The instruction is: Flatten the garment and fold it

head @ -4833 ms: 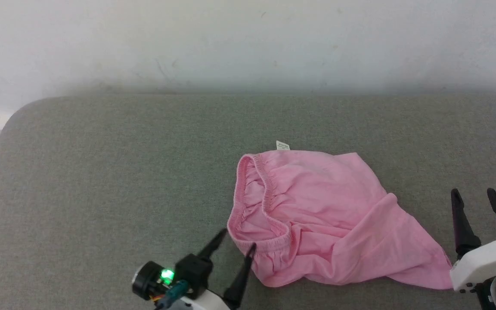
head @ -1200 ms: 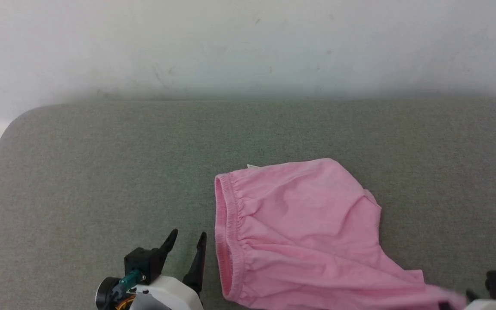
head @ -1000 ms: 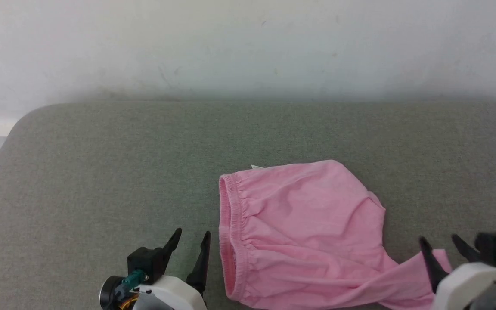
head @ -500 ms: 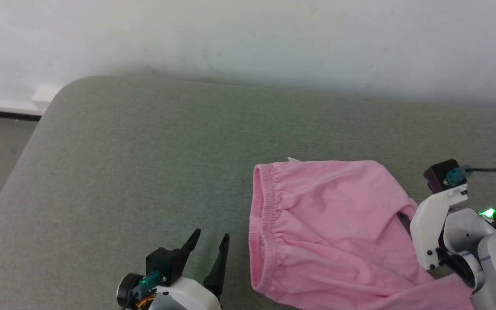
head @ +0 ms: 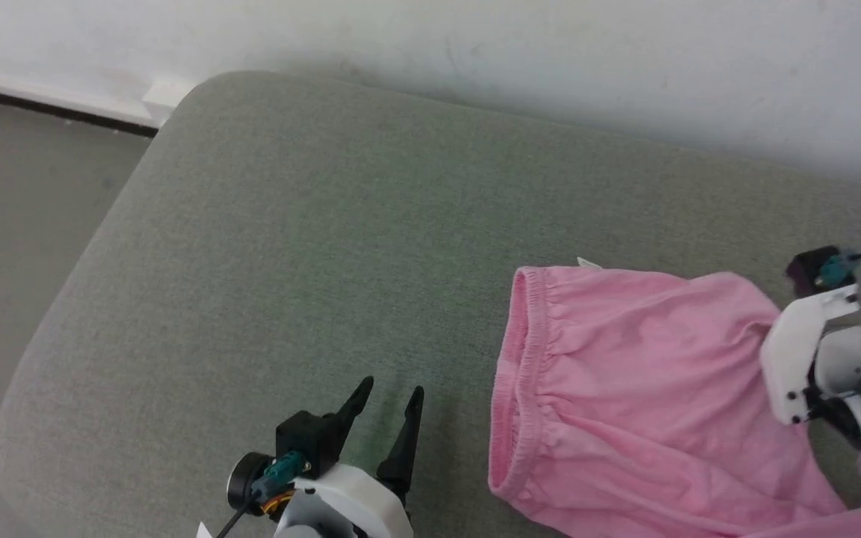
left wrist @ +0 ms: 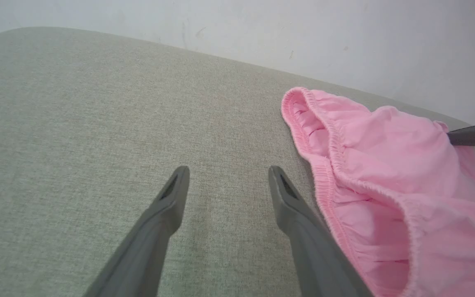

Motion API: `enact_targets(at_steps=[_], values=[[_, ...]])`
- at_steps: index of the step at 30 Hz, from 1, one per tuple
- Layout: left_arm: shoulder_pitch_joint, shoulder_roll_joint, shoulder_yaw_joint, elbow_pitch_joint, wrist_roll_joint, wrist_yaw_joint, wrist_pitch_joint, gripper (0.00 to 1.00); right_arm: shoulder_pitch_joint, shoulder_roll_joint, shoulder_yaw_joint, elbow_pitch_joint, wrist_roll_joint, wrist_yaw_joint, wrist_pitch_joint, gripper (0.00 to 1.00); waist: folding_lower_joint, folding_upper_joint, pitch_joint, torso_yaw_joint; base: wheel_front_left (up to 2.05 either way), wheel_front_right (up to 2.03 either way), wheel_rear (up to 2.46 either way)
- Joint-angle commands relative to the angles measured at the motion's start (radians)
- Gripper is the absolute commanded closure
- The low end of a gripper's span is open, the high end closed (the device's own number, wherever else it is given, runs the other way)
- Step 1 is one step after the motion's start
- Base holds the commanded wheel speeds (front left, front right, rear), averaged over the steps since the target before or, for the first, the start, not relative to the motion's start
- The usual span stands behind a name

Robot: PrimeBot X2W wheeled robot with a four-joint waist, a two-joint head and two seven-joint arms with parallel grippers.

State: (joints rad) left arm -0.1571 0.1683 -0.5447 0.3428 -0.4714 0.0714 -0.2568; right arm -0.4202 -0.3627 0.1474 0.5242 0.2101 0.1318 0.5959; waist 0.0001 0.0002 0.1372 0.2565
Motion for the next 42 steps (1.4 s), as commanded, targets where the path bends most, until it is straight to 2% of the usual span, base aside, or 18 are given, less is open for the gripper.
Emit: enact_targets(at_steps=[1, 7, 10, 14, 15, 16, 23, 29, 35, 42], values=[[-0.021, -0.004, 0.003, 0.002, 0.011, -0.004, -0.004, 0.00, -0.021, -0.010, -0.006, 0.006, -0.005, -0.001, -0.010, 1.00, -0.0001, -0.0002, 0.024, 0.024, 0.00, 0.00, 0.00], [-0.035, -0.020, 0.013, -0.003, 0.025, -0.012, -0.005, 0.00, -0.155, -0.055, -0.070, 0.079, -0.078, -0.001, -0.134, 1.00, -0.0001, -0.0002, 0.047, 0.041, 0.00, 0.00, 0.00], [-0.040, -0.028, 0.018, -0.002, 0.032, -0.017, -0.005, 0.00, -0.221, -0.069, -0.118, 0.129, -0.150, -0.001, -0.194, 1.00, -0.0001, -0.0002, 0.058, 0.047, 0.00, 0.00, 0.00], [-0.047, -0.038, 0.026, 0.002, 0.040, -0.024, -0.005, 0.00, -0.282, -0.057, -0.199, 0.203, -0.248, -0.001, -0.269, 1.00, -0.0001, -0.0002, 0.067, 0.051, 0.00, 0.00, 0.00], [-0.048, -0.040, 0.028, 0.003, 0.042, -0.026, -0.005, 0.00, -0.289, -0.053, -0.212, 0.219, -0.277, -0.001, -0.289, 0.87, -0.0001, -0.0002, 0.068, 0.050, 0.00, 0.00, 0.00], [-0.049, -0.042, 0.031, 0.004, 0.044, -0.027, -0.005, 0.00, -0.292, -0.052, -0.213, 0.236, -0.306, -0.001, -0.313, 0.00, -0.0001, -0.0002, 0.069, 0.049, 0.00, 0.00, 0.00], [-0.035, -0.045, 0.058, 0.002, 0.060, -0.035, -0.005, 0.00, -0.281, 0.002, -0.190, 0.316, -0.350, -0.001, -0.490, 0.00, -0.0001, -0.0002, 0.032, 0.000, 0.00, 0.00, 0.00], [-0.006, -0.041, 0.099, -0.031, 0.071, -0.041, -0.005, 0.00, -0.207, 0.048, -0.158, 0.286, -0.280, -0.001, -0.663, 0.00, -0.0001, -0.0002, -0.027, -0.076, 0.00, 0.00, 0.00], [0.027, -0.037, 0.130, -0.072, 0.085, -0.055, -0.005, 0.00, -0.030, 0.093, -0.131, 0.125, -0.143, -0.001, -0.785, 0.00, -0.0001, -0.0002, -0.059, -0.155, 0.00, 0.00, 0.00], [0.045, -0.017, 0.109, -0.075, 0.096, -0.095, 0.003, 0.00, 0.276, 0.190, -0.210, -0.155, -0.066, -0.001, -0.819, 0.00, -0.0001, -0.0002, -0.063, -0.238, 0.00, 0.00, 0.00]])
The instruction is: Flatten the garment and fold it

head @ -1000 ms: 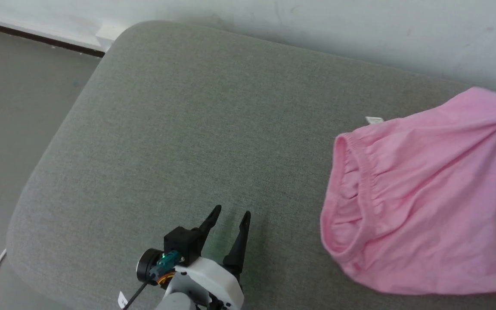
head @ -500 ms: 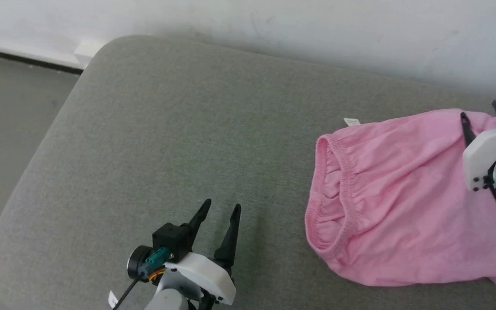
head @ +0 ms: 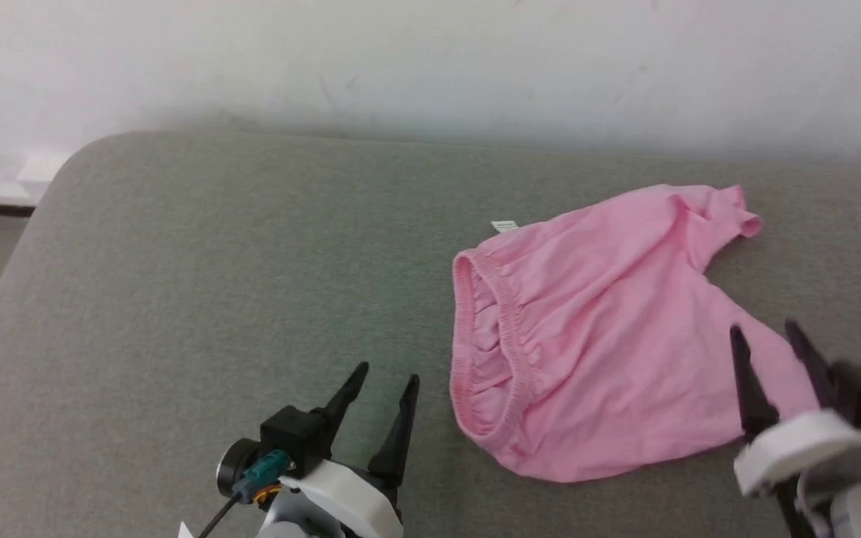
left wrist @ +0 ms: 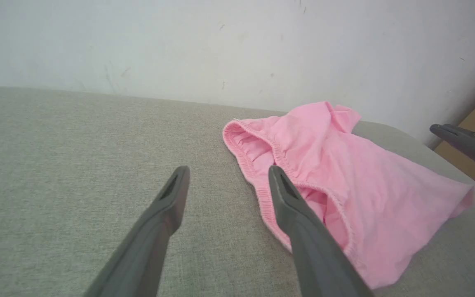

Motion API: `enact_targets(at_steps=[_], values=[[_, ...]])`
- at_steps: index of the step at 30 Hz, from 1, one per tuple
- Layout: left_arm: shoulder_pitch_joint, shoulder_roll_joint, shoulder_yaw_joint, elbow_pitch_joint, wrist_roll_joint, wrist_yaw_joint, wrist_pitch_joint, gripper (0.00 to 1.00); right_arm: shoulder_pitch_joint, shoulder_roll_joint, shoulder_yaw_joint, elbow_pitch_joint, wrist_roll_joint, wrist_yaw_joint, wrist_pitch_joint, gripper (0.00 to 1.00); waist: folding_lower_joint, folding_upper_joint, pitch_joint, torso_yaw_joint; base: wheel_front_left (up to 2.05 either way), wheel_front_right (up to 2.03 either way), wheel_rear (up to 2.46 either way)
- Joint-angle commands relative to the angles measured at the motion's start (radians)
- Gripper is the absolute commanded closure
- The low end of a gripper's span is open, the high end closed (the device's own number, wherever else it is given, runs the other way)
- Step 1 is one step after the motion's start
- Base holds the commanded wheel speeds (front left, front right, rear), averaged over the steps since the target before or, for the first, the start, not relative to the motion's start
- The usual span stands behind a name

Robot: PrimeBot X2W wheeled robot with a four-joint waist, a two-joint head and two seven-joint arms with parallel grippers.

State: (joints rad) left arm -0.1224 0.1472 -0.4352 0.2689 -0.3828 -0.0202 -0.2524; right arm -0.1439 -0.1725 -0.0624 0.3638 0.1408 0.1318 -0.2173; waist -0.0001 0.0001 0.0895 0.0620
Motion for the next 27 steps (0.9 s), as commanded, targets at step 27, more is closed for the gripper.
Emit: enact_targets(at_steps=[27], values=[[-0.164, 0.226, -0.337, -0.156, -0.024, -0.110, 0.576, 0.00, 0.241, 0.118, -0.106, -0.245, 0.008, -0.001, 0.133, 0.00, 0.0001, -0.0001, 0.040, -0.169, 0.00, 0.00, 0.00]])
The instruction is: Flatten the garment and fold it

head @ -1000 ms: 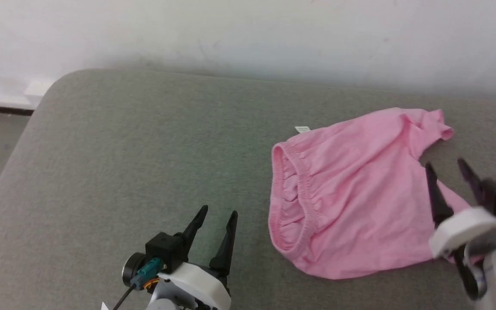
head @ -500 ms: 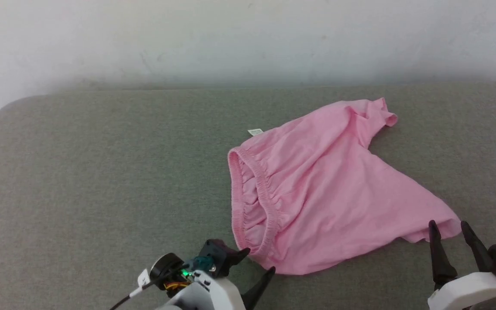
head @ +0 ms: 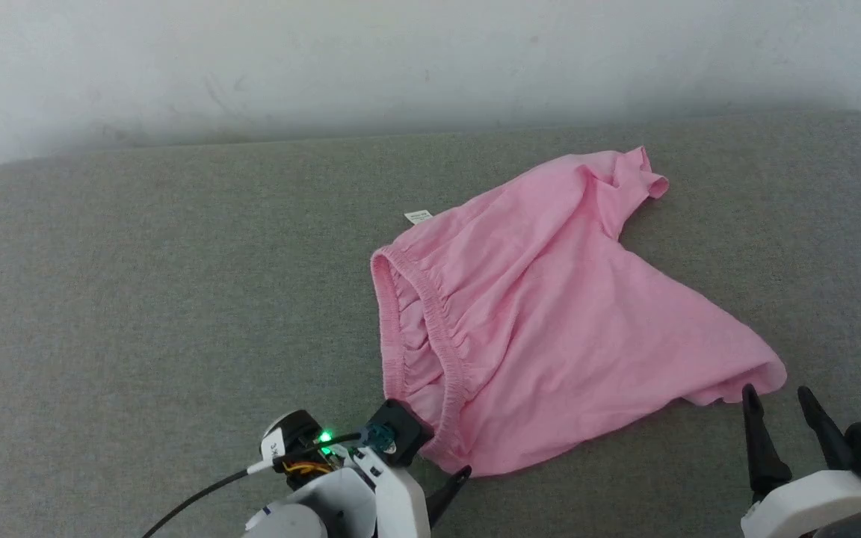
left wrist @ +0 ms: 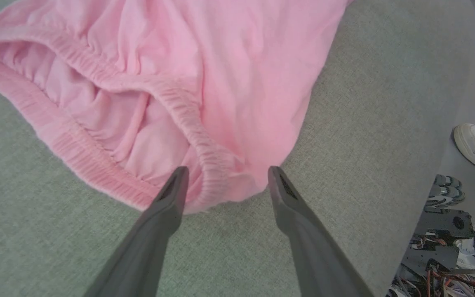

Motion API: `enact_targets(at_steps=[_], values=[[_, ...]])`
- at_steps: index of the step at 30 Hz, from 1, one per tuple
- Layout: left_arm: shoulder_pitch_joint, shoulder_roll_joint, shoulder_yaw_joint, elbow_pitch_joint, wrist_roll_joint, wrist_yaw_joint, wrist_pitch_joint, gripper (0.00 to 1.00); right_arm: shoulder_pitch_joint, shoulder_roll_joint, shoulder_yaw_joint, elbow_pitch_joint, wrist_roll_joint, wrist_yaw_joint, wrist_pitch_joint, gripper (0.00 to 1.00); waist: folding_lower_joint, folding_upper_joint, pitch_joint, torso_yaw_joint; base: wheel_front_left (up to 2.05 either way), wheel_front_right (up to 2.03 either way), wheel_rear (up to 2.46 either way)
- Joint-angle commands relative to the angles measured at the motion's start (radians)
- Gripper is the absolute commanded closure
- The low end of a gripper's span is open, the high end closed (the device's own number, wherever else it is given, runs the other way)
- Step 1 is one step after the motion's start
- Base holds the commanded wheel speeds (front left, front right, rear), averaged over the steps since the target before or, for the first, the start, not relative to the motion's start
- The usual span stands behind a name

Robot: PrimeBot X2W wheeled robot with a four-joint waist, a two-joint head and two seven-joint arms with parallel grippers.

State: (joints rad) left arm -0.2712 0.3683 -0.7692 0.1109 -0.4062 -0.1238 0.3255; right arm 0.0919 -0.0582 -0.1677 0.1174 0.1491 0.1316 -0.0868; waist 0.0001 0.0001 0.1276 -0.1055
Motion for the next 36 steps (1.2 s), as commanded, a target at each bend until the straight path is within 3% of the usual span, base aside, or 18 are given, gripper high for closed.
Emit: enact_targets(at_steps=[1, 2, 3, 4, 11, 16, 27, 36], values=[[-0.017, 0.004, -0.005, 0.007, -0.005, -0.006, -0.004, 0.00, 0.005, 0.004, -0.002, 0.004, 0.000, -0.001, 0.005, 0.00, -0.0001, -0.0001, 0.003, -0.002, 0.00, 0.00, 0.00], [-0.016, 0.002, -0.005, 0.012, -0.013, -0.006, -0.008, 0.06, 0.005, 0.005, -0.003, 0.006, 0.000, -0.001, 0.009, 0.00, -0.0001, -0.0001, 0.004, -0.002, 0.00, 0.00, 0.00], [-0.016, -0.002, -0.003, 0.016, -0.019, -0.006, -0.015, 0.73, 0.006, 0.005, -0.005, 0.011, 0.000, -0.001, 0.015, 0.00, -0.0001, -0.0001, 0.005, -0.002, 0.00, 0.00, 0.00], [-0.016, -0.004, -0.001, 0.020, -0.023, -0.006, -0.023, 1.00, 0.007, 0.005, -0.005, 0.015, -0.001, -0.001, 0.024, 0.00, -0.0001, -0.0001, 0.005, -0.001, 0.00, 0.00, 0.00], [-0.004, -0.031, 0.044, 0.024, -0.036, 0.039, -0.124, 1.00, 0.008, -0.006, -0.009, 0.022, 0.017, -0.001, 0.079, 0.00, -0.0001, -0.0001, -0.001, 0.013, 0.00, 0.00, 0.00], [0.011, -0.043, 0.060, 0.015, -0.035, 0.061, -0.193, 1.00, -0.021, -0.002, -0.082, 0.044, 0.038, -0.001, 0.176, 0.00, -0.0001, -0.0001, -0.007, 0.029, 0.00, 0.00, 0.00], [-0.010, -0.053, 0.050, 0.001, -0.025, 0.066, -0.216, 1.00, -0.161, 0.006, -0.145, 0.148, 0.083, -0.001, 0.370, 0.00, -0.0001, -0.0001, 0.015, 0.055, 0.00, 0.00, 0.00], [-0.026, -0.053, 0.042, -0.005, -0.022, 0.068, -0.218, 1.00, -0.192, 0.008, -0.115, 0.227, 0.062, -0.001, 0.424, 0.00, -0.0001, -0.0001, 0.029, 0.068, 0.00, 0.00, 0.00]])
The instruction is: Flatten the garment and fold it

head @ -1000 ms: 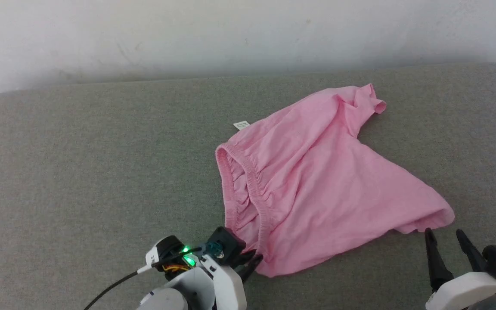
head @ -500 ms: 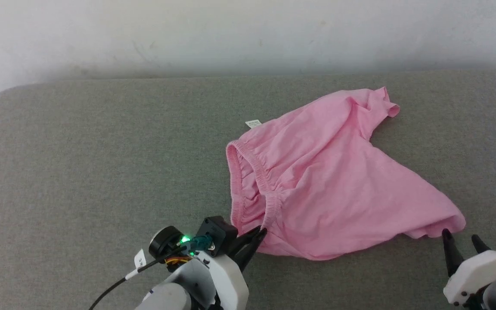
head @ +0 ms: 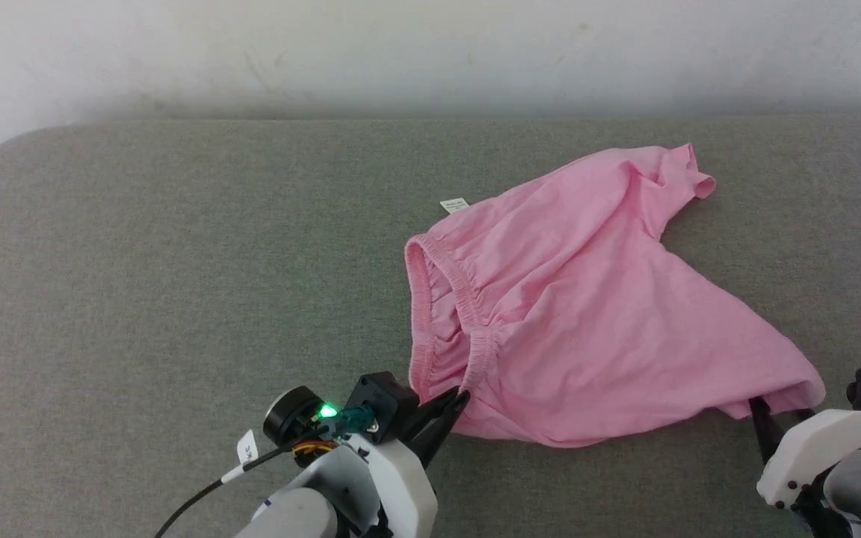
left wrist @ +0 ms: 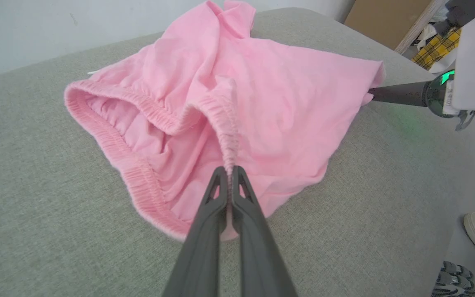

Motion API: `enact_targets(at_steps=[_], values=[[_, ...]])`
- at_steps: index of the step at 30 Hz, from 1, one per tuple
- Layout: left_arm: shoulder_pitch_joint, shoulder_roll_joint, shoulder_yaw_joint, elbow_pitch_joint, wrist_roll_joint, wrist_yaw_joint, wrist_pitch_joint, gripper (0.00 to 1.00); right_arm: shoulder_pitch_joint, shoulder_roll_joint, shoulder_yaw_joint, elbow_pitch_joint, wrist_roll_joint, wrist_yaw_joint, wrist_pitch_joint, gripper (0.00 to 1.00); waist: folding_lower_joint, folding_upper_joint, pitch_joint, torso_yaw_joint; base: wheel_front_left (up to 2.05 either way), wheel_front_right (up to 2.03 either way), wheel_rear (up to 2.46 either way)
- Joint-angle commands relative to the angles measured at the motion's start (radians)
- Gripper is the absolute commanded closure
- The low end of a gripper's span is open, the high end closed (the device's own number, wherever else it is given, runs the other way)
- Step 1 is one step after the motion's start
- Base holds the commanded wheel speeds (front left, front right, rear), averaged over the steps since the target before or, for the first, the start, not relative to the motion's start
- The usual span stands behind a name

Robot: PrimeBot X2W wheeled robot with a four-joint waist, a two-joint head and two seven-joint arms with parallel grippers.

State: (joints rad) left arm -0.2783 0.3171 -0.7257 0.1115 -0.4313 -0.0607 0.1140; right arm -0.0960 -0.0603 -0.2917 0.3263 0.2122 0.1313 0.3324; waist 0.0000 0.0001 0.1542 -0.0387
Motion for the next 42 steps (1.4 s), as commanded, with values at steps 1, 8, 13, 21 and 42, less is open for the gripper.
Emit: enact_targets(at_steps=[1, 8, 13, 21, 42], values=[[-0.019, -0.001, -0.002, -0.006, 0.003, 0.005, -0.007, 1.00, -0.005, 0.010, 0.012, 0.022, -0.002, -0.001, 0.002, 0.00, 0.0000, -0.0001, 0.003, 0.002, 0.00, 0.00, 0.00], [-0.013, 0.002, 0.007, -0.002, -0.008, 0.016, -0.023, 1.00, 0.009, -0.008, 0.055, 0.022, 0.006, -0.001, -0.017, 1.00, 0.0000, -0.0001, -0.008, 0.000, 0.00, 0.00, 0.00], [0.005, 0.003, 0.040, -0.012, -0.039, 0.031, -0.059, 1.00, 0.061, -0.095, 0.115, -0.066, 0.029, -0.001, -0.036, 1.00, 0.0000, -0.0001, -0.048, -0.011, 0.00, 0.00, 0.00], [0.020, 0.048, 0.137, -0.075, -0.082, 0.077, -0.106, 1.00, 0.165, -0.396, 0.304, -0.346, 0.212, -0.001, -0.009, 1.00, 0.0000, -0.0001, -0.111, -0.048, 0.00, 0.00, 0.00], [-0.153, 0.215, 0.399, -0.383, -0.126, 0.175, -0.052, 1.00, -0.205, -0.681, 0.290, -0.602, 0.571, -0.001, 0.016, 1.00, 0.0000, -0.0001, -0.174, -0.056, 0.00, 0.00, 0.00]])
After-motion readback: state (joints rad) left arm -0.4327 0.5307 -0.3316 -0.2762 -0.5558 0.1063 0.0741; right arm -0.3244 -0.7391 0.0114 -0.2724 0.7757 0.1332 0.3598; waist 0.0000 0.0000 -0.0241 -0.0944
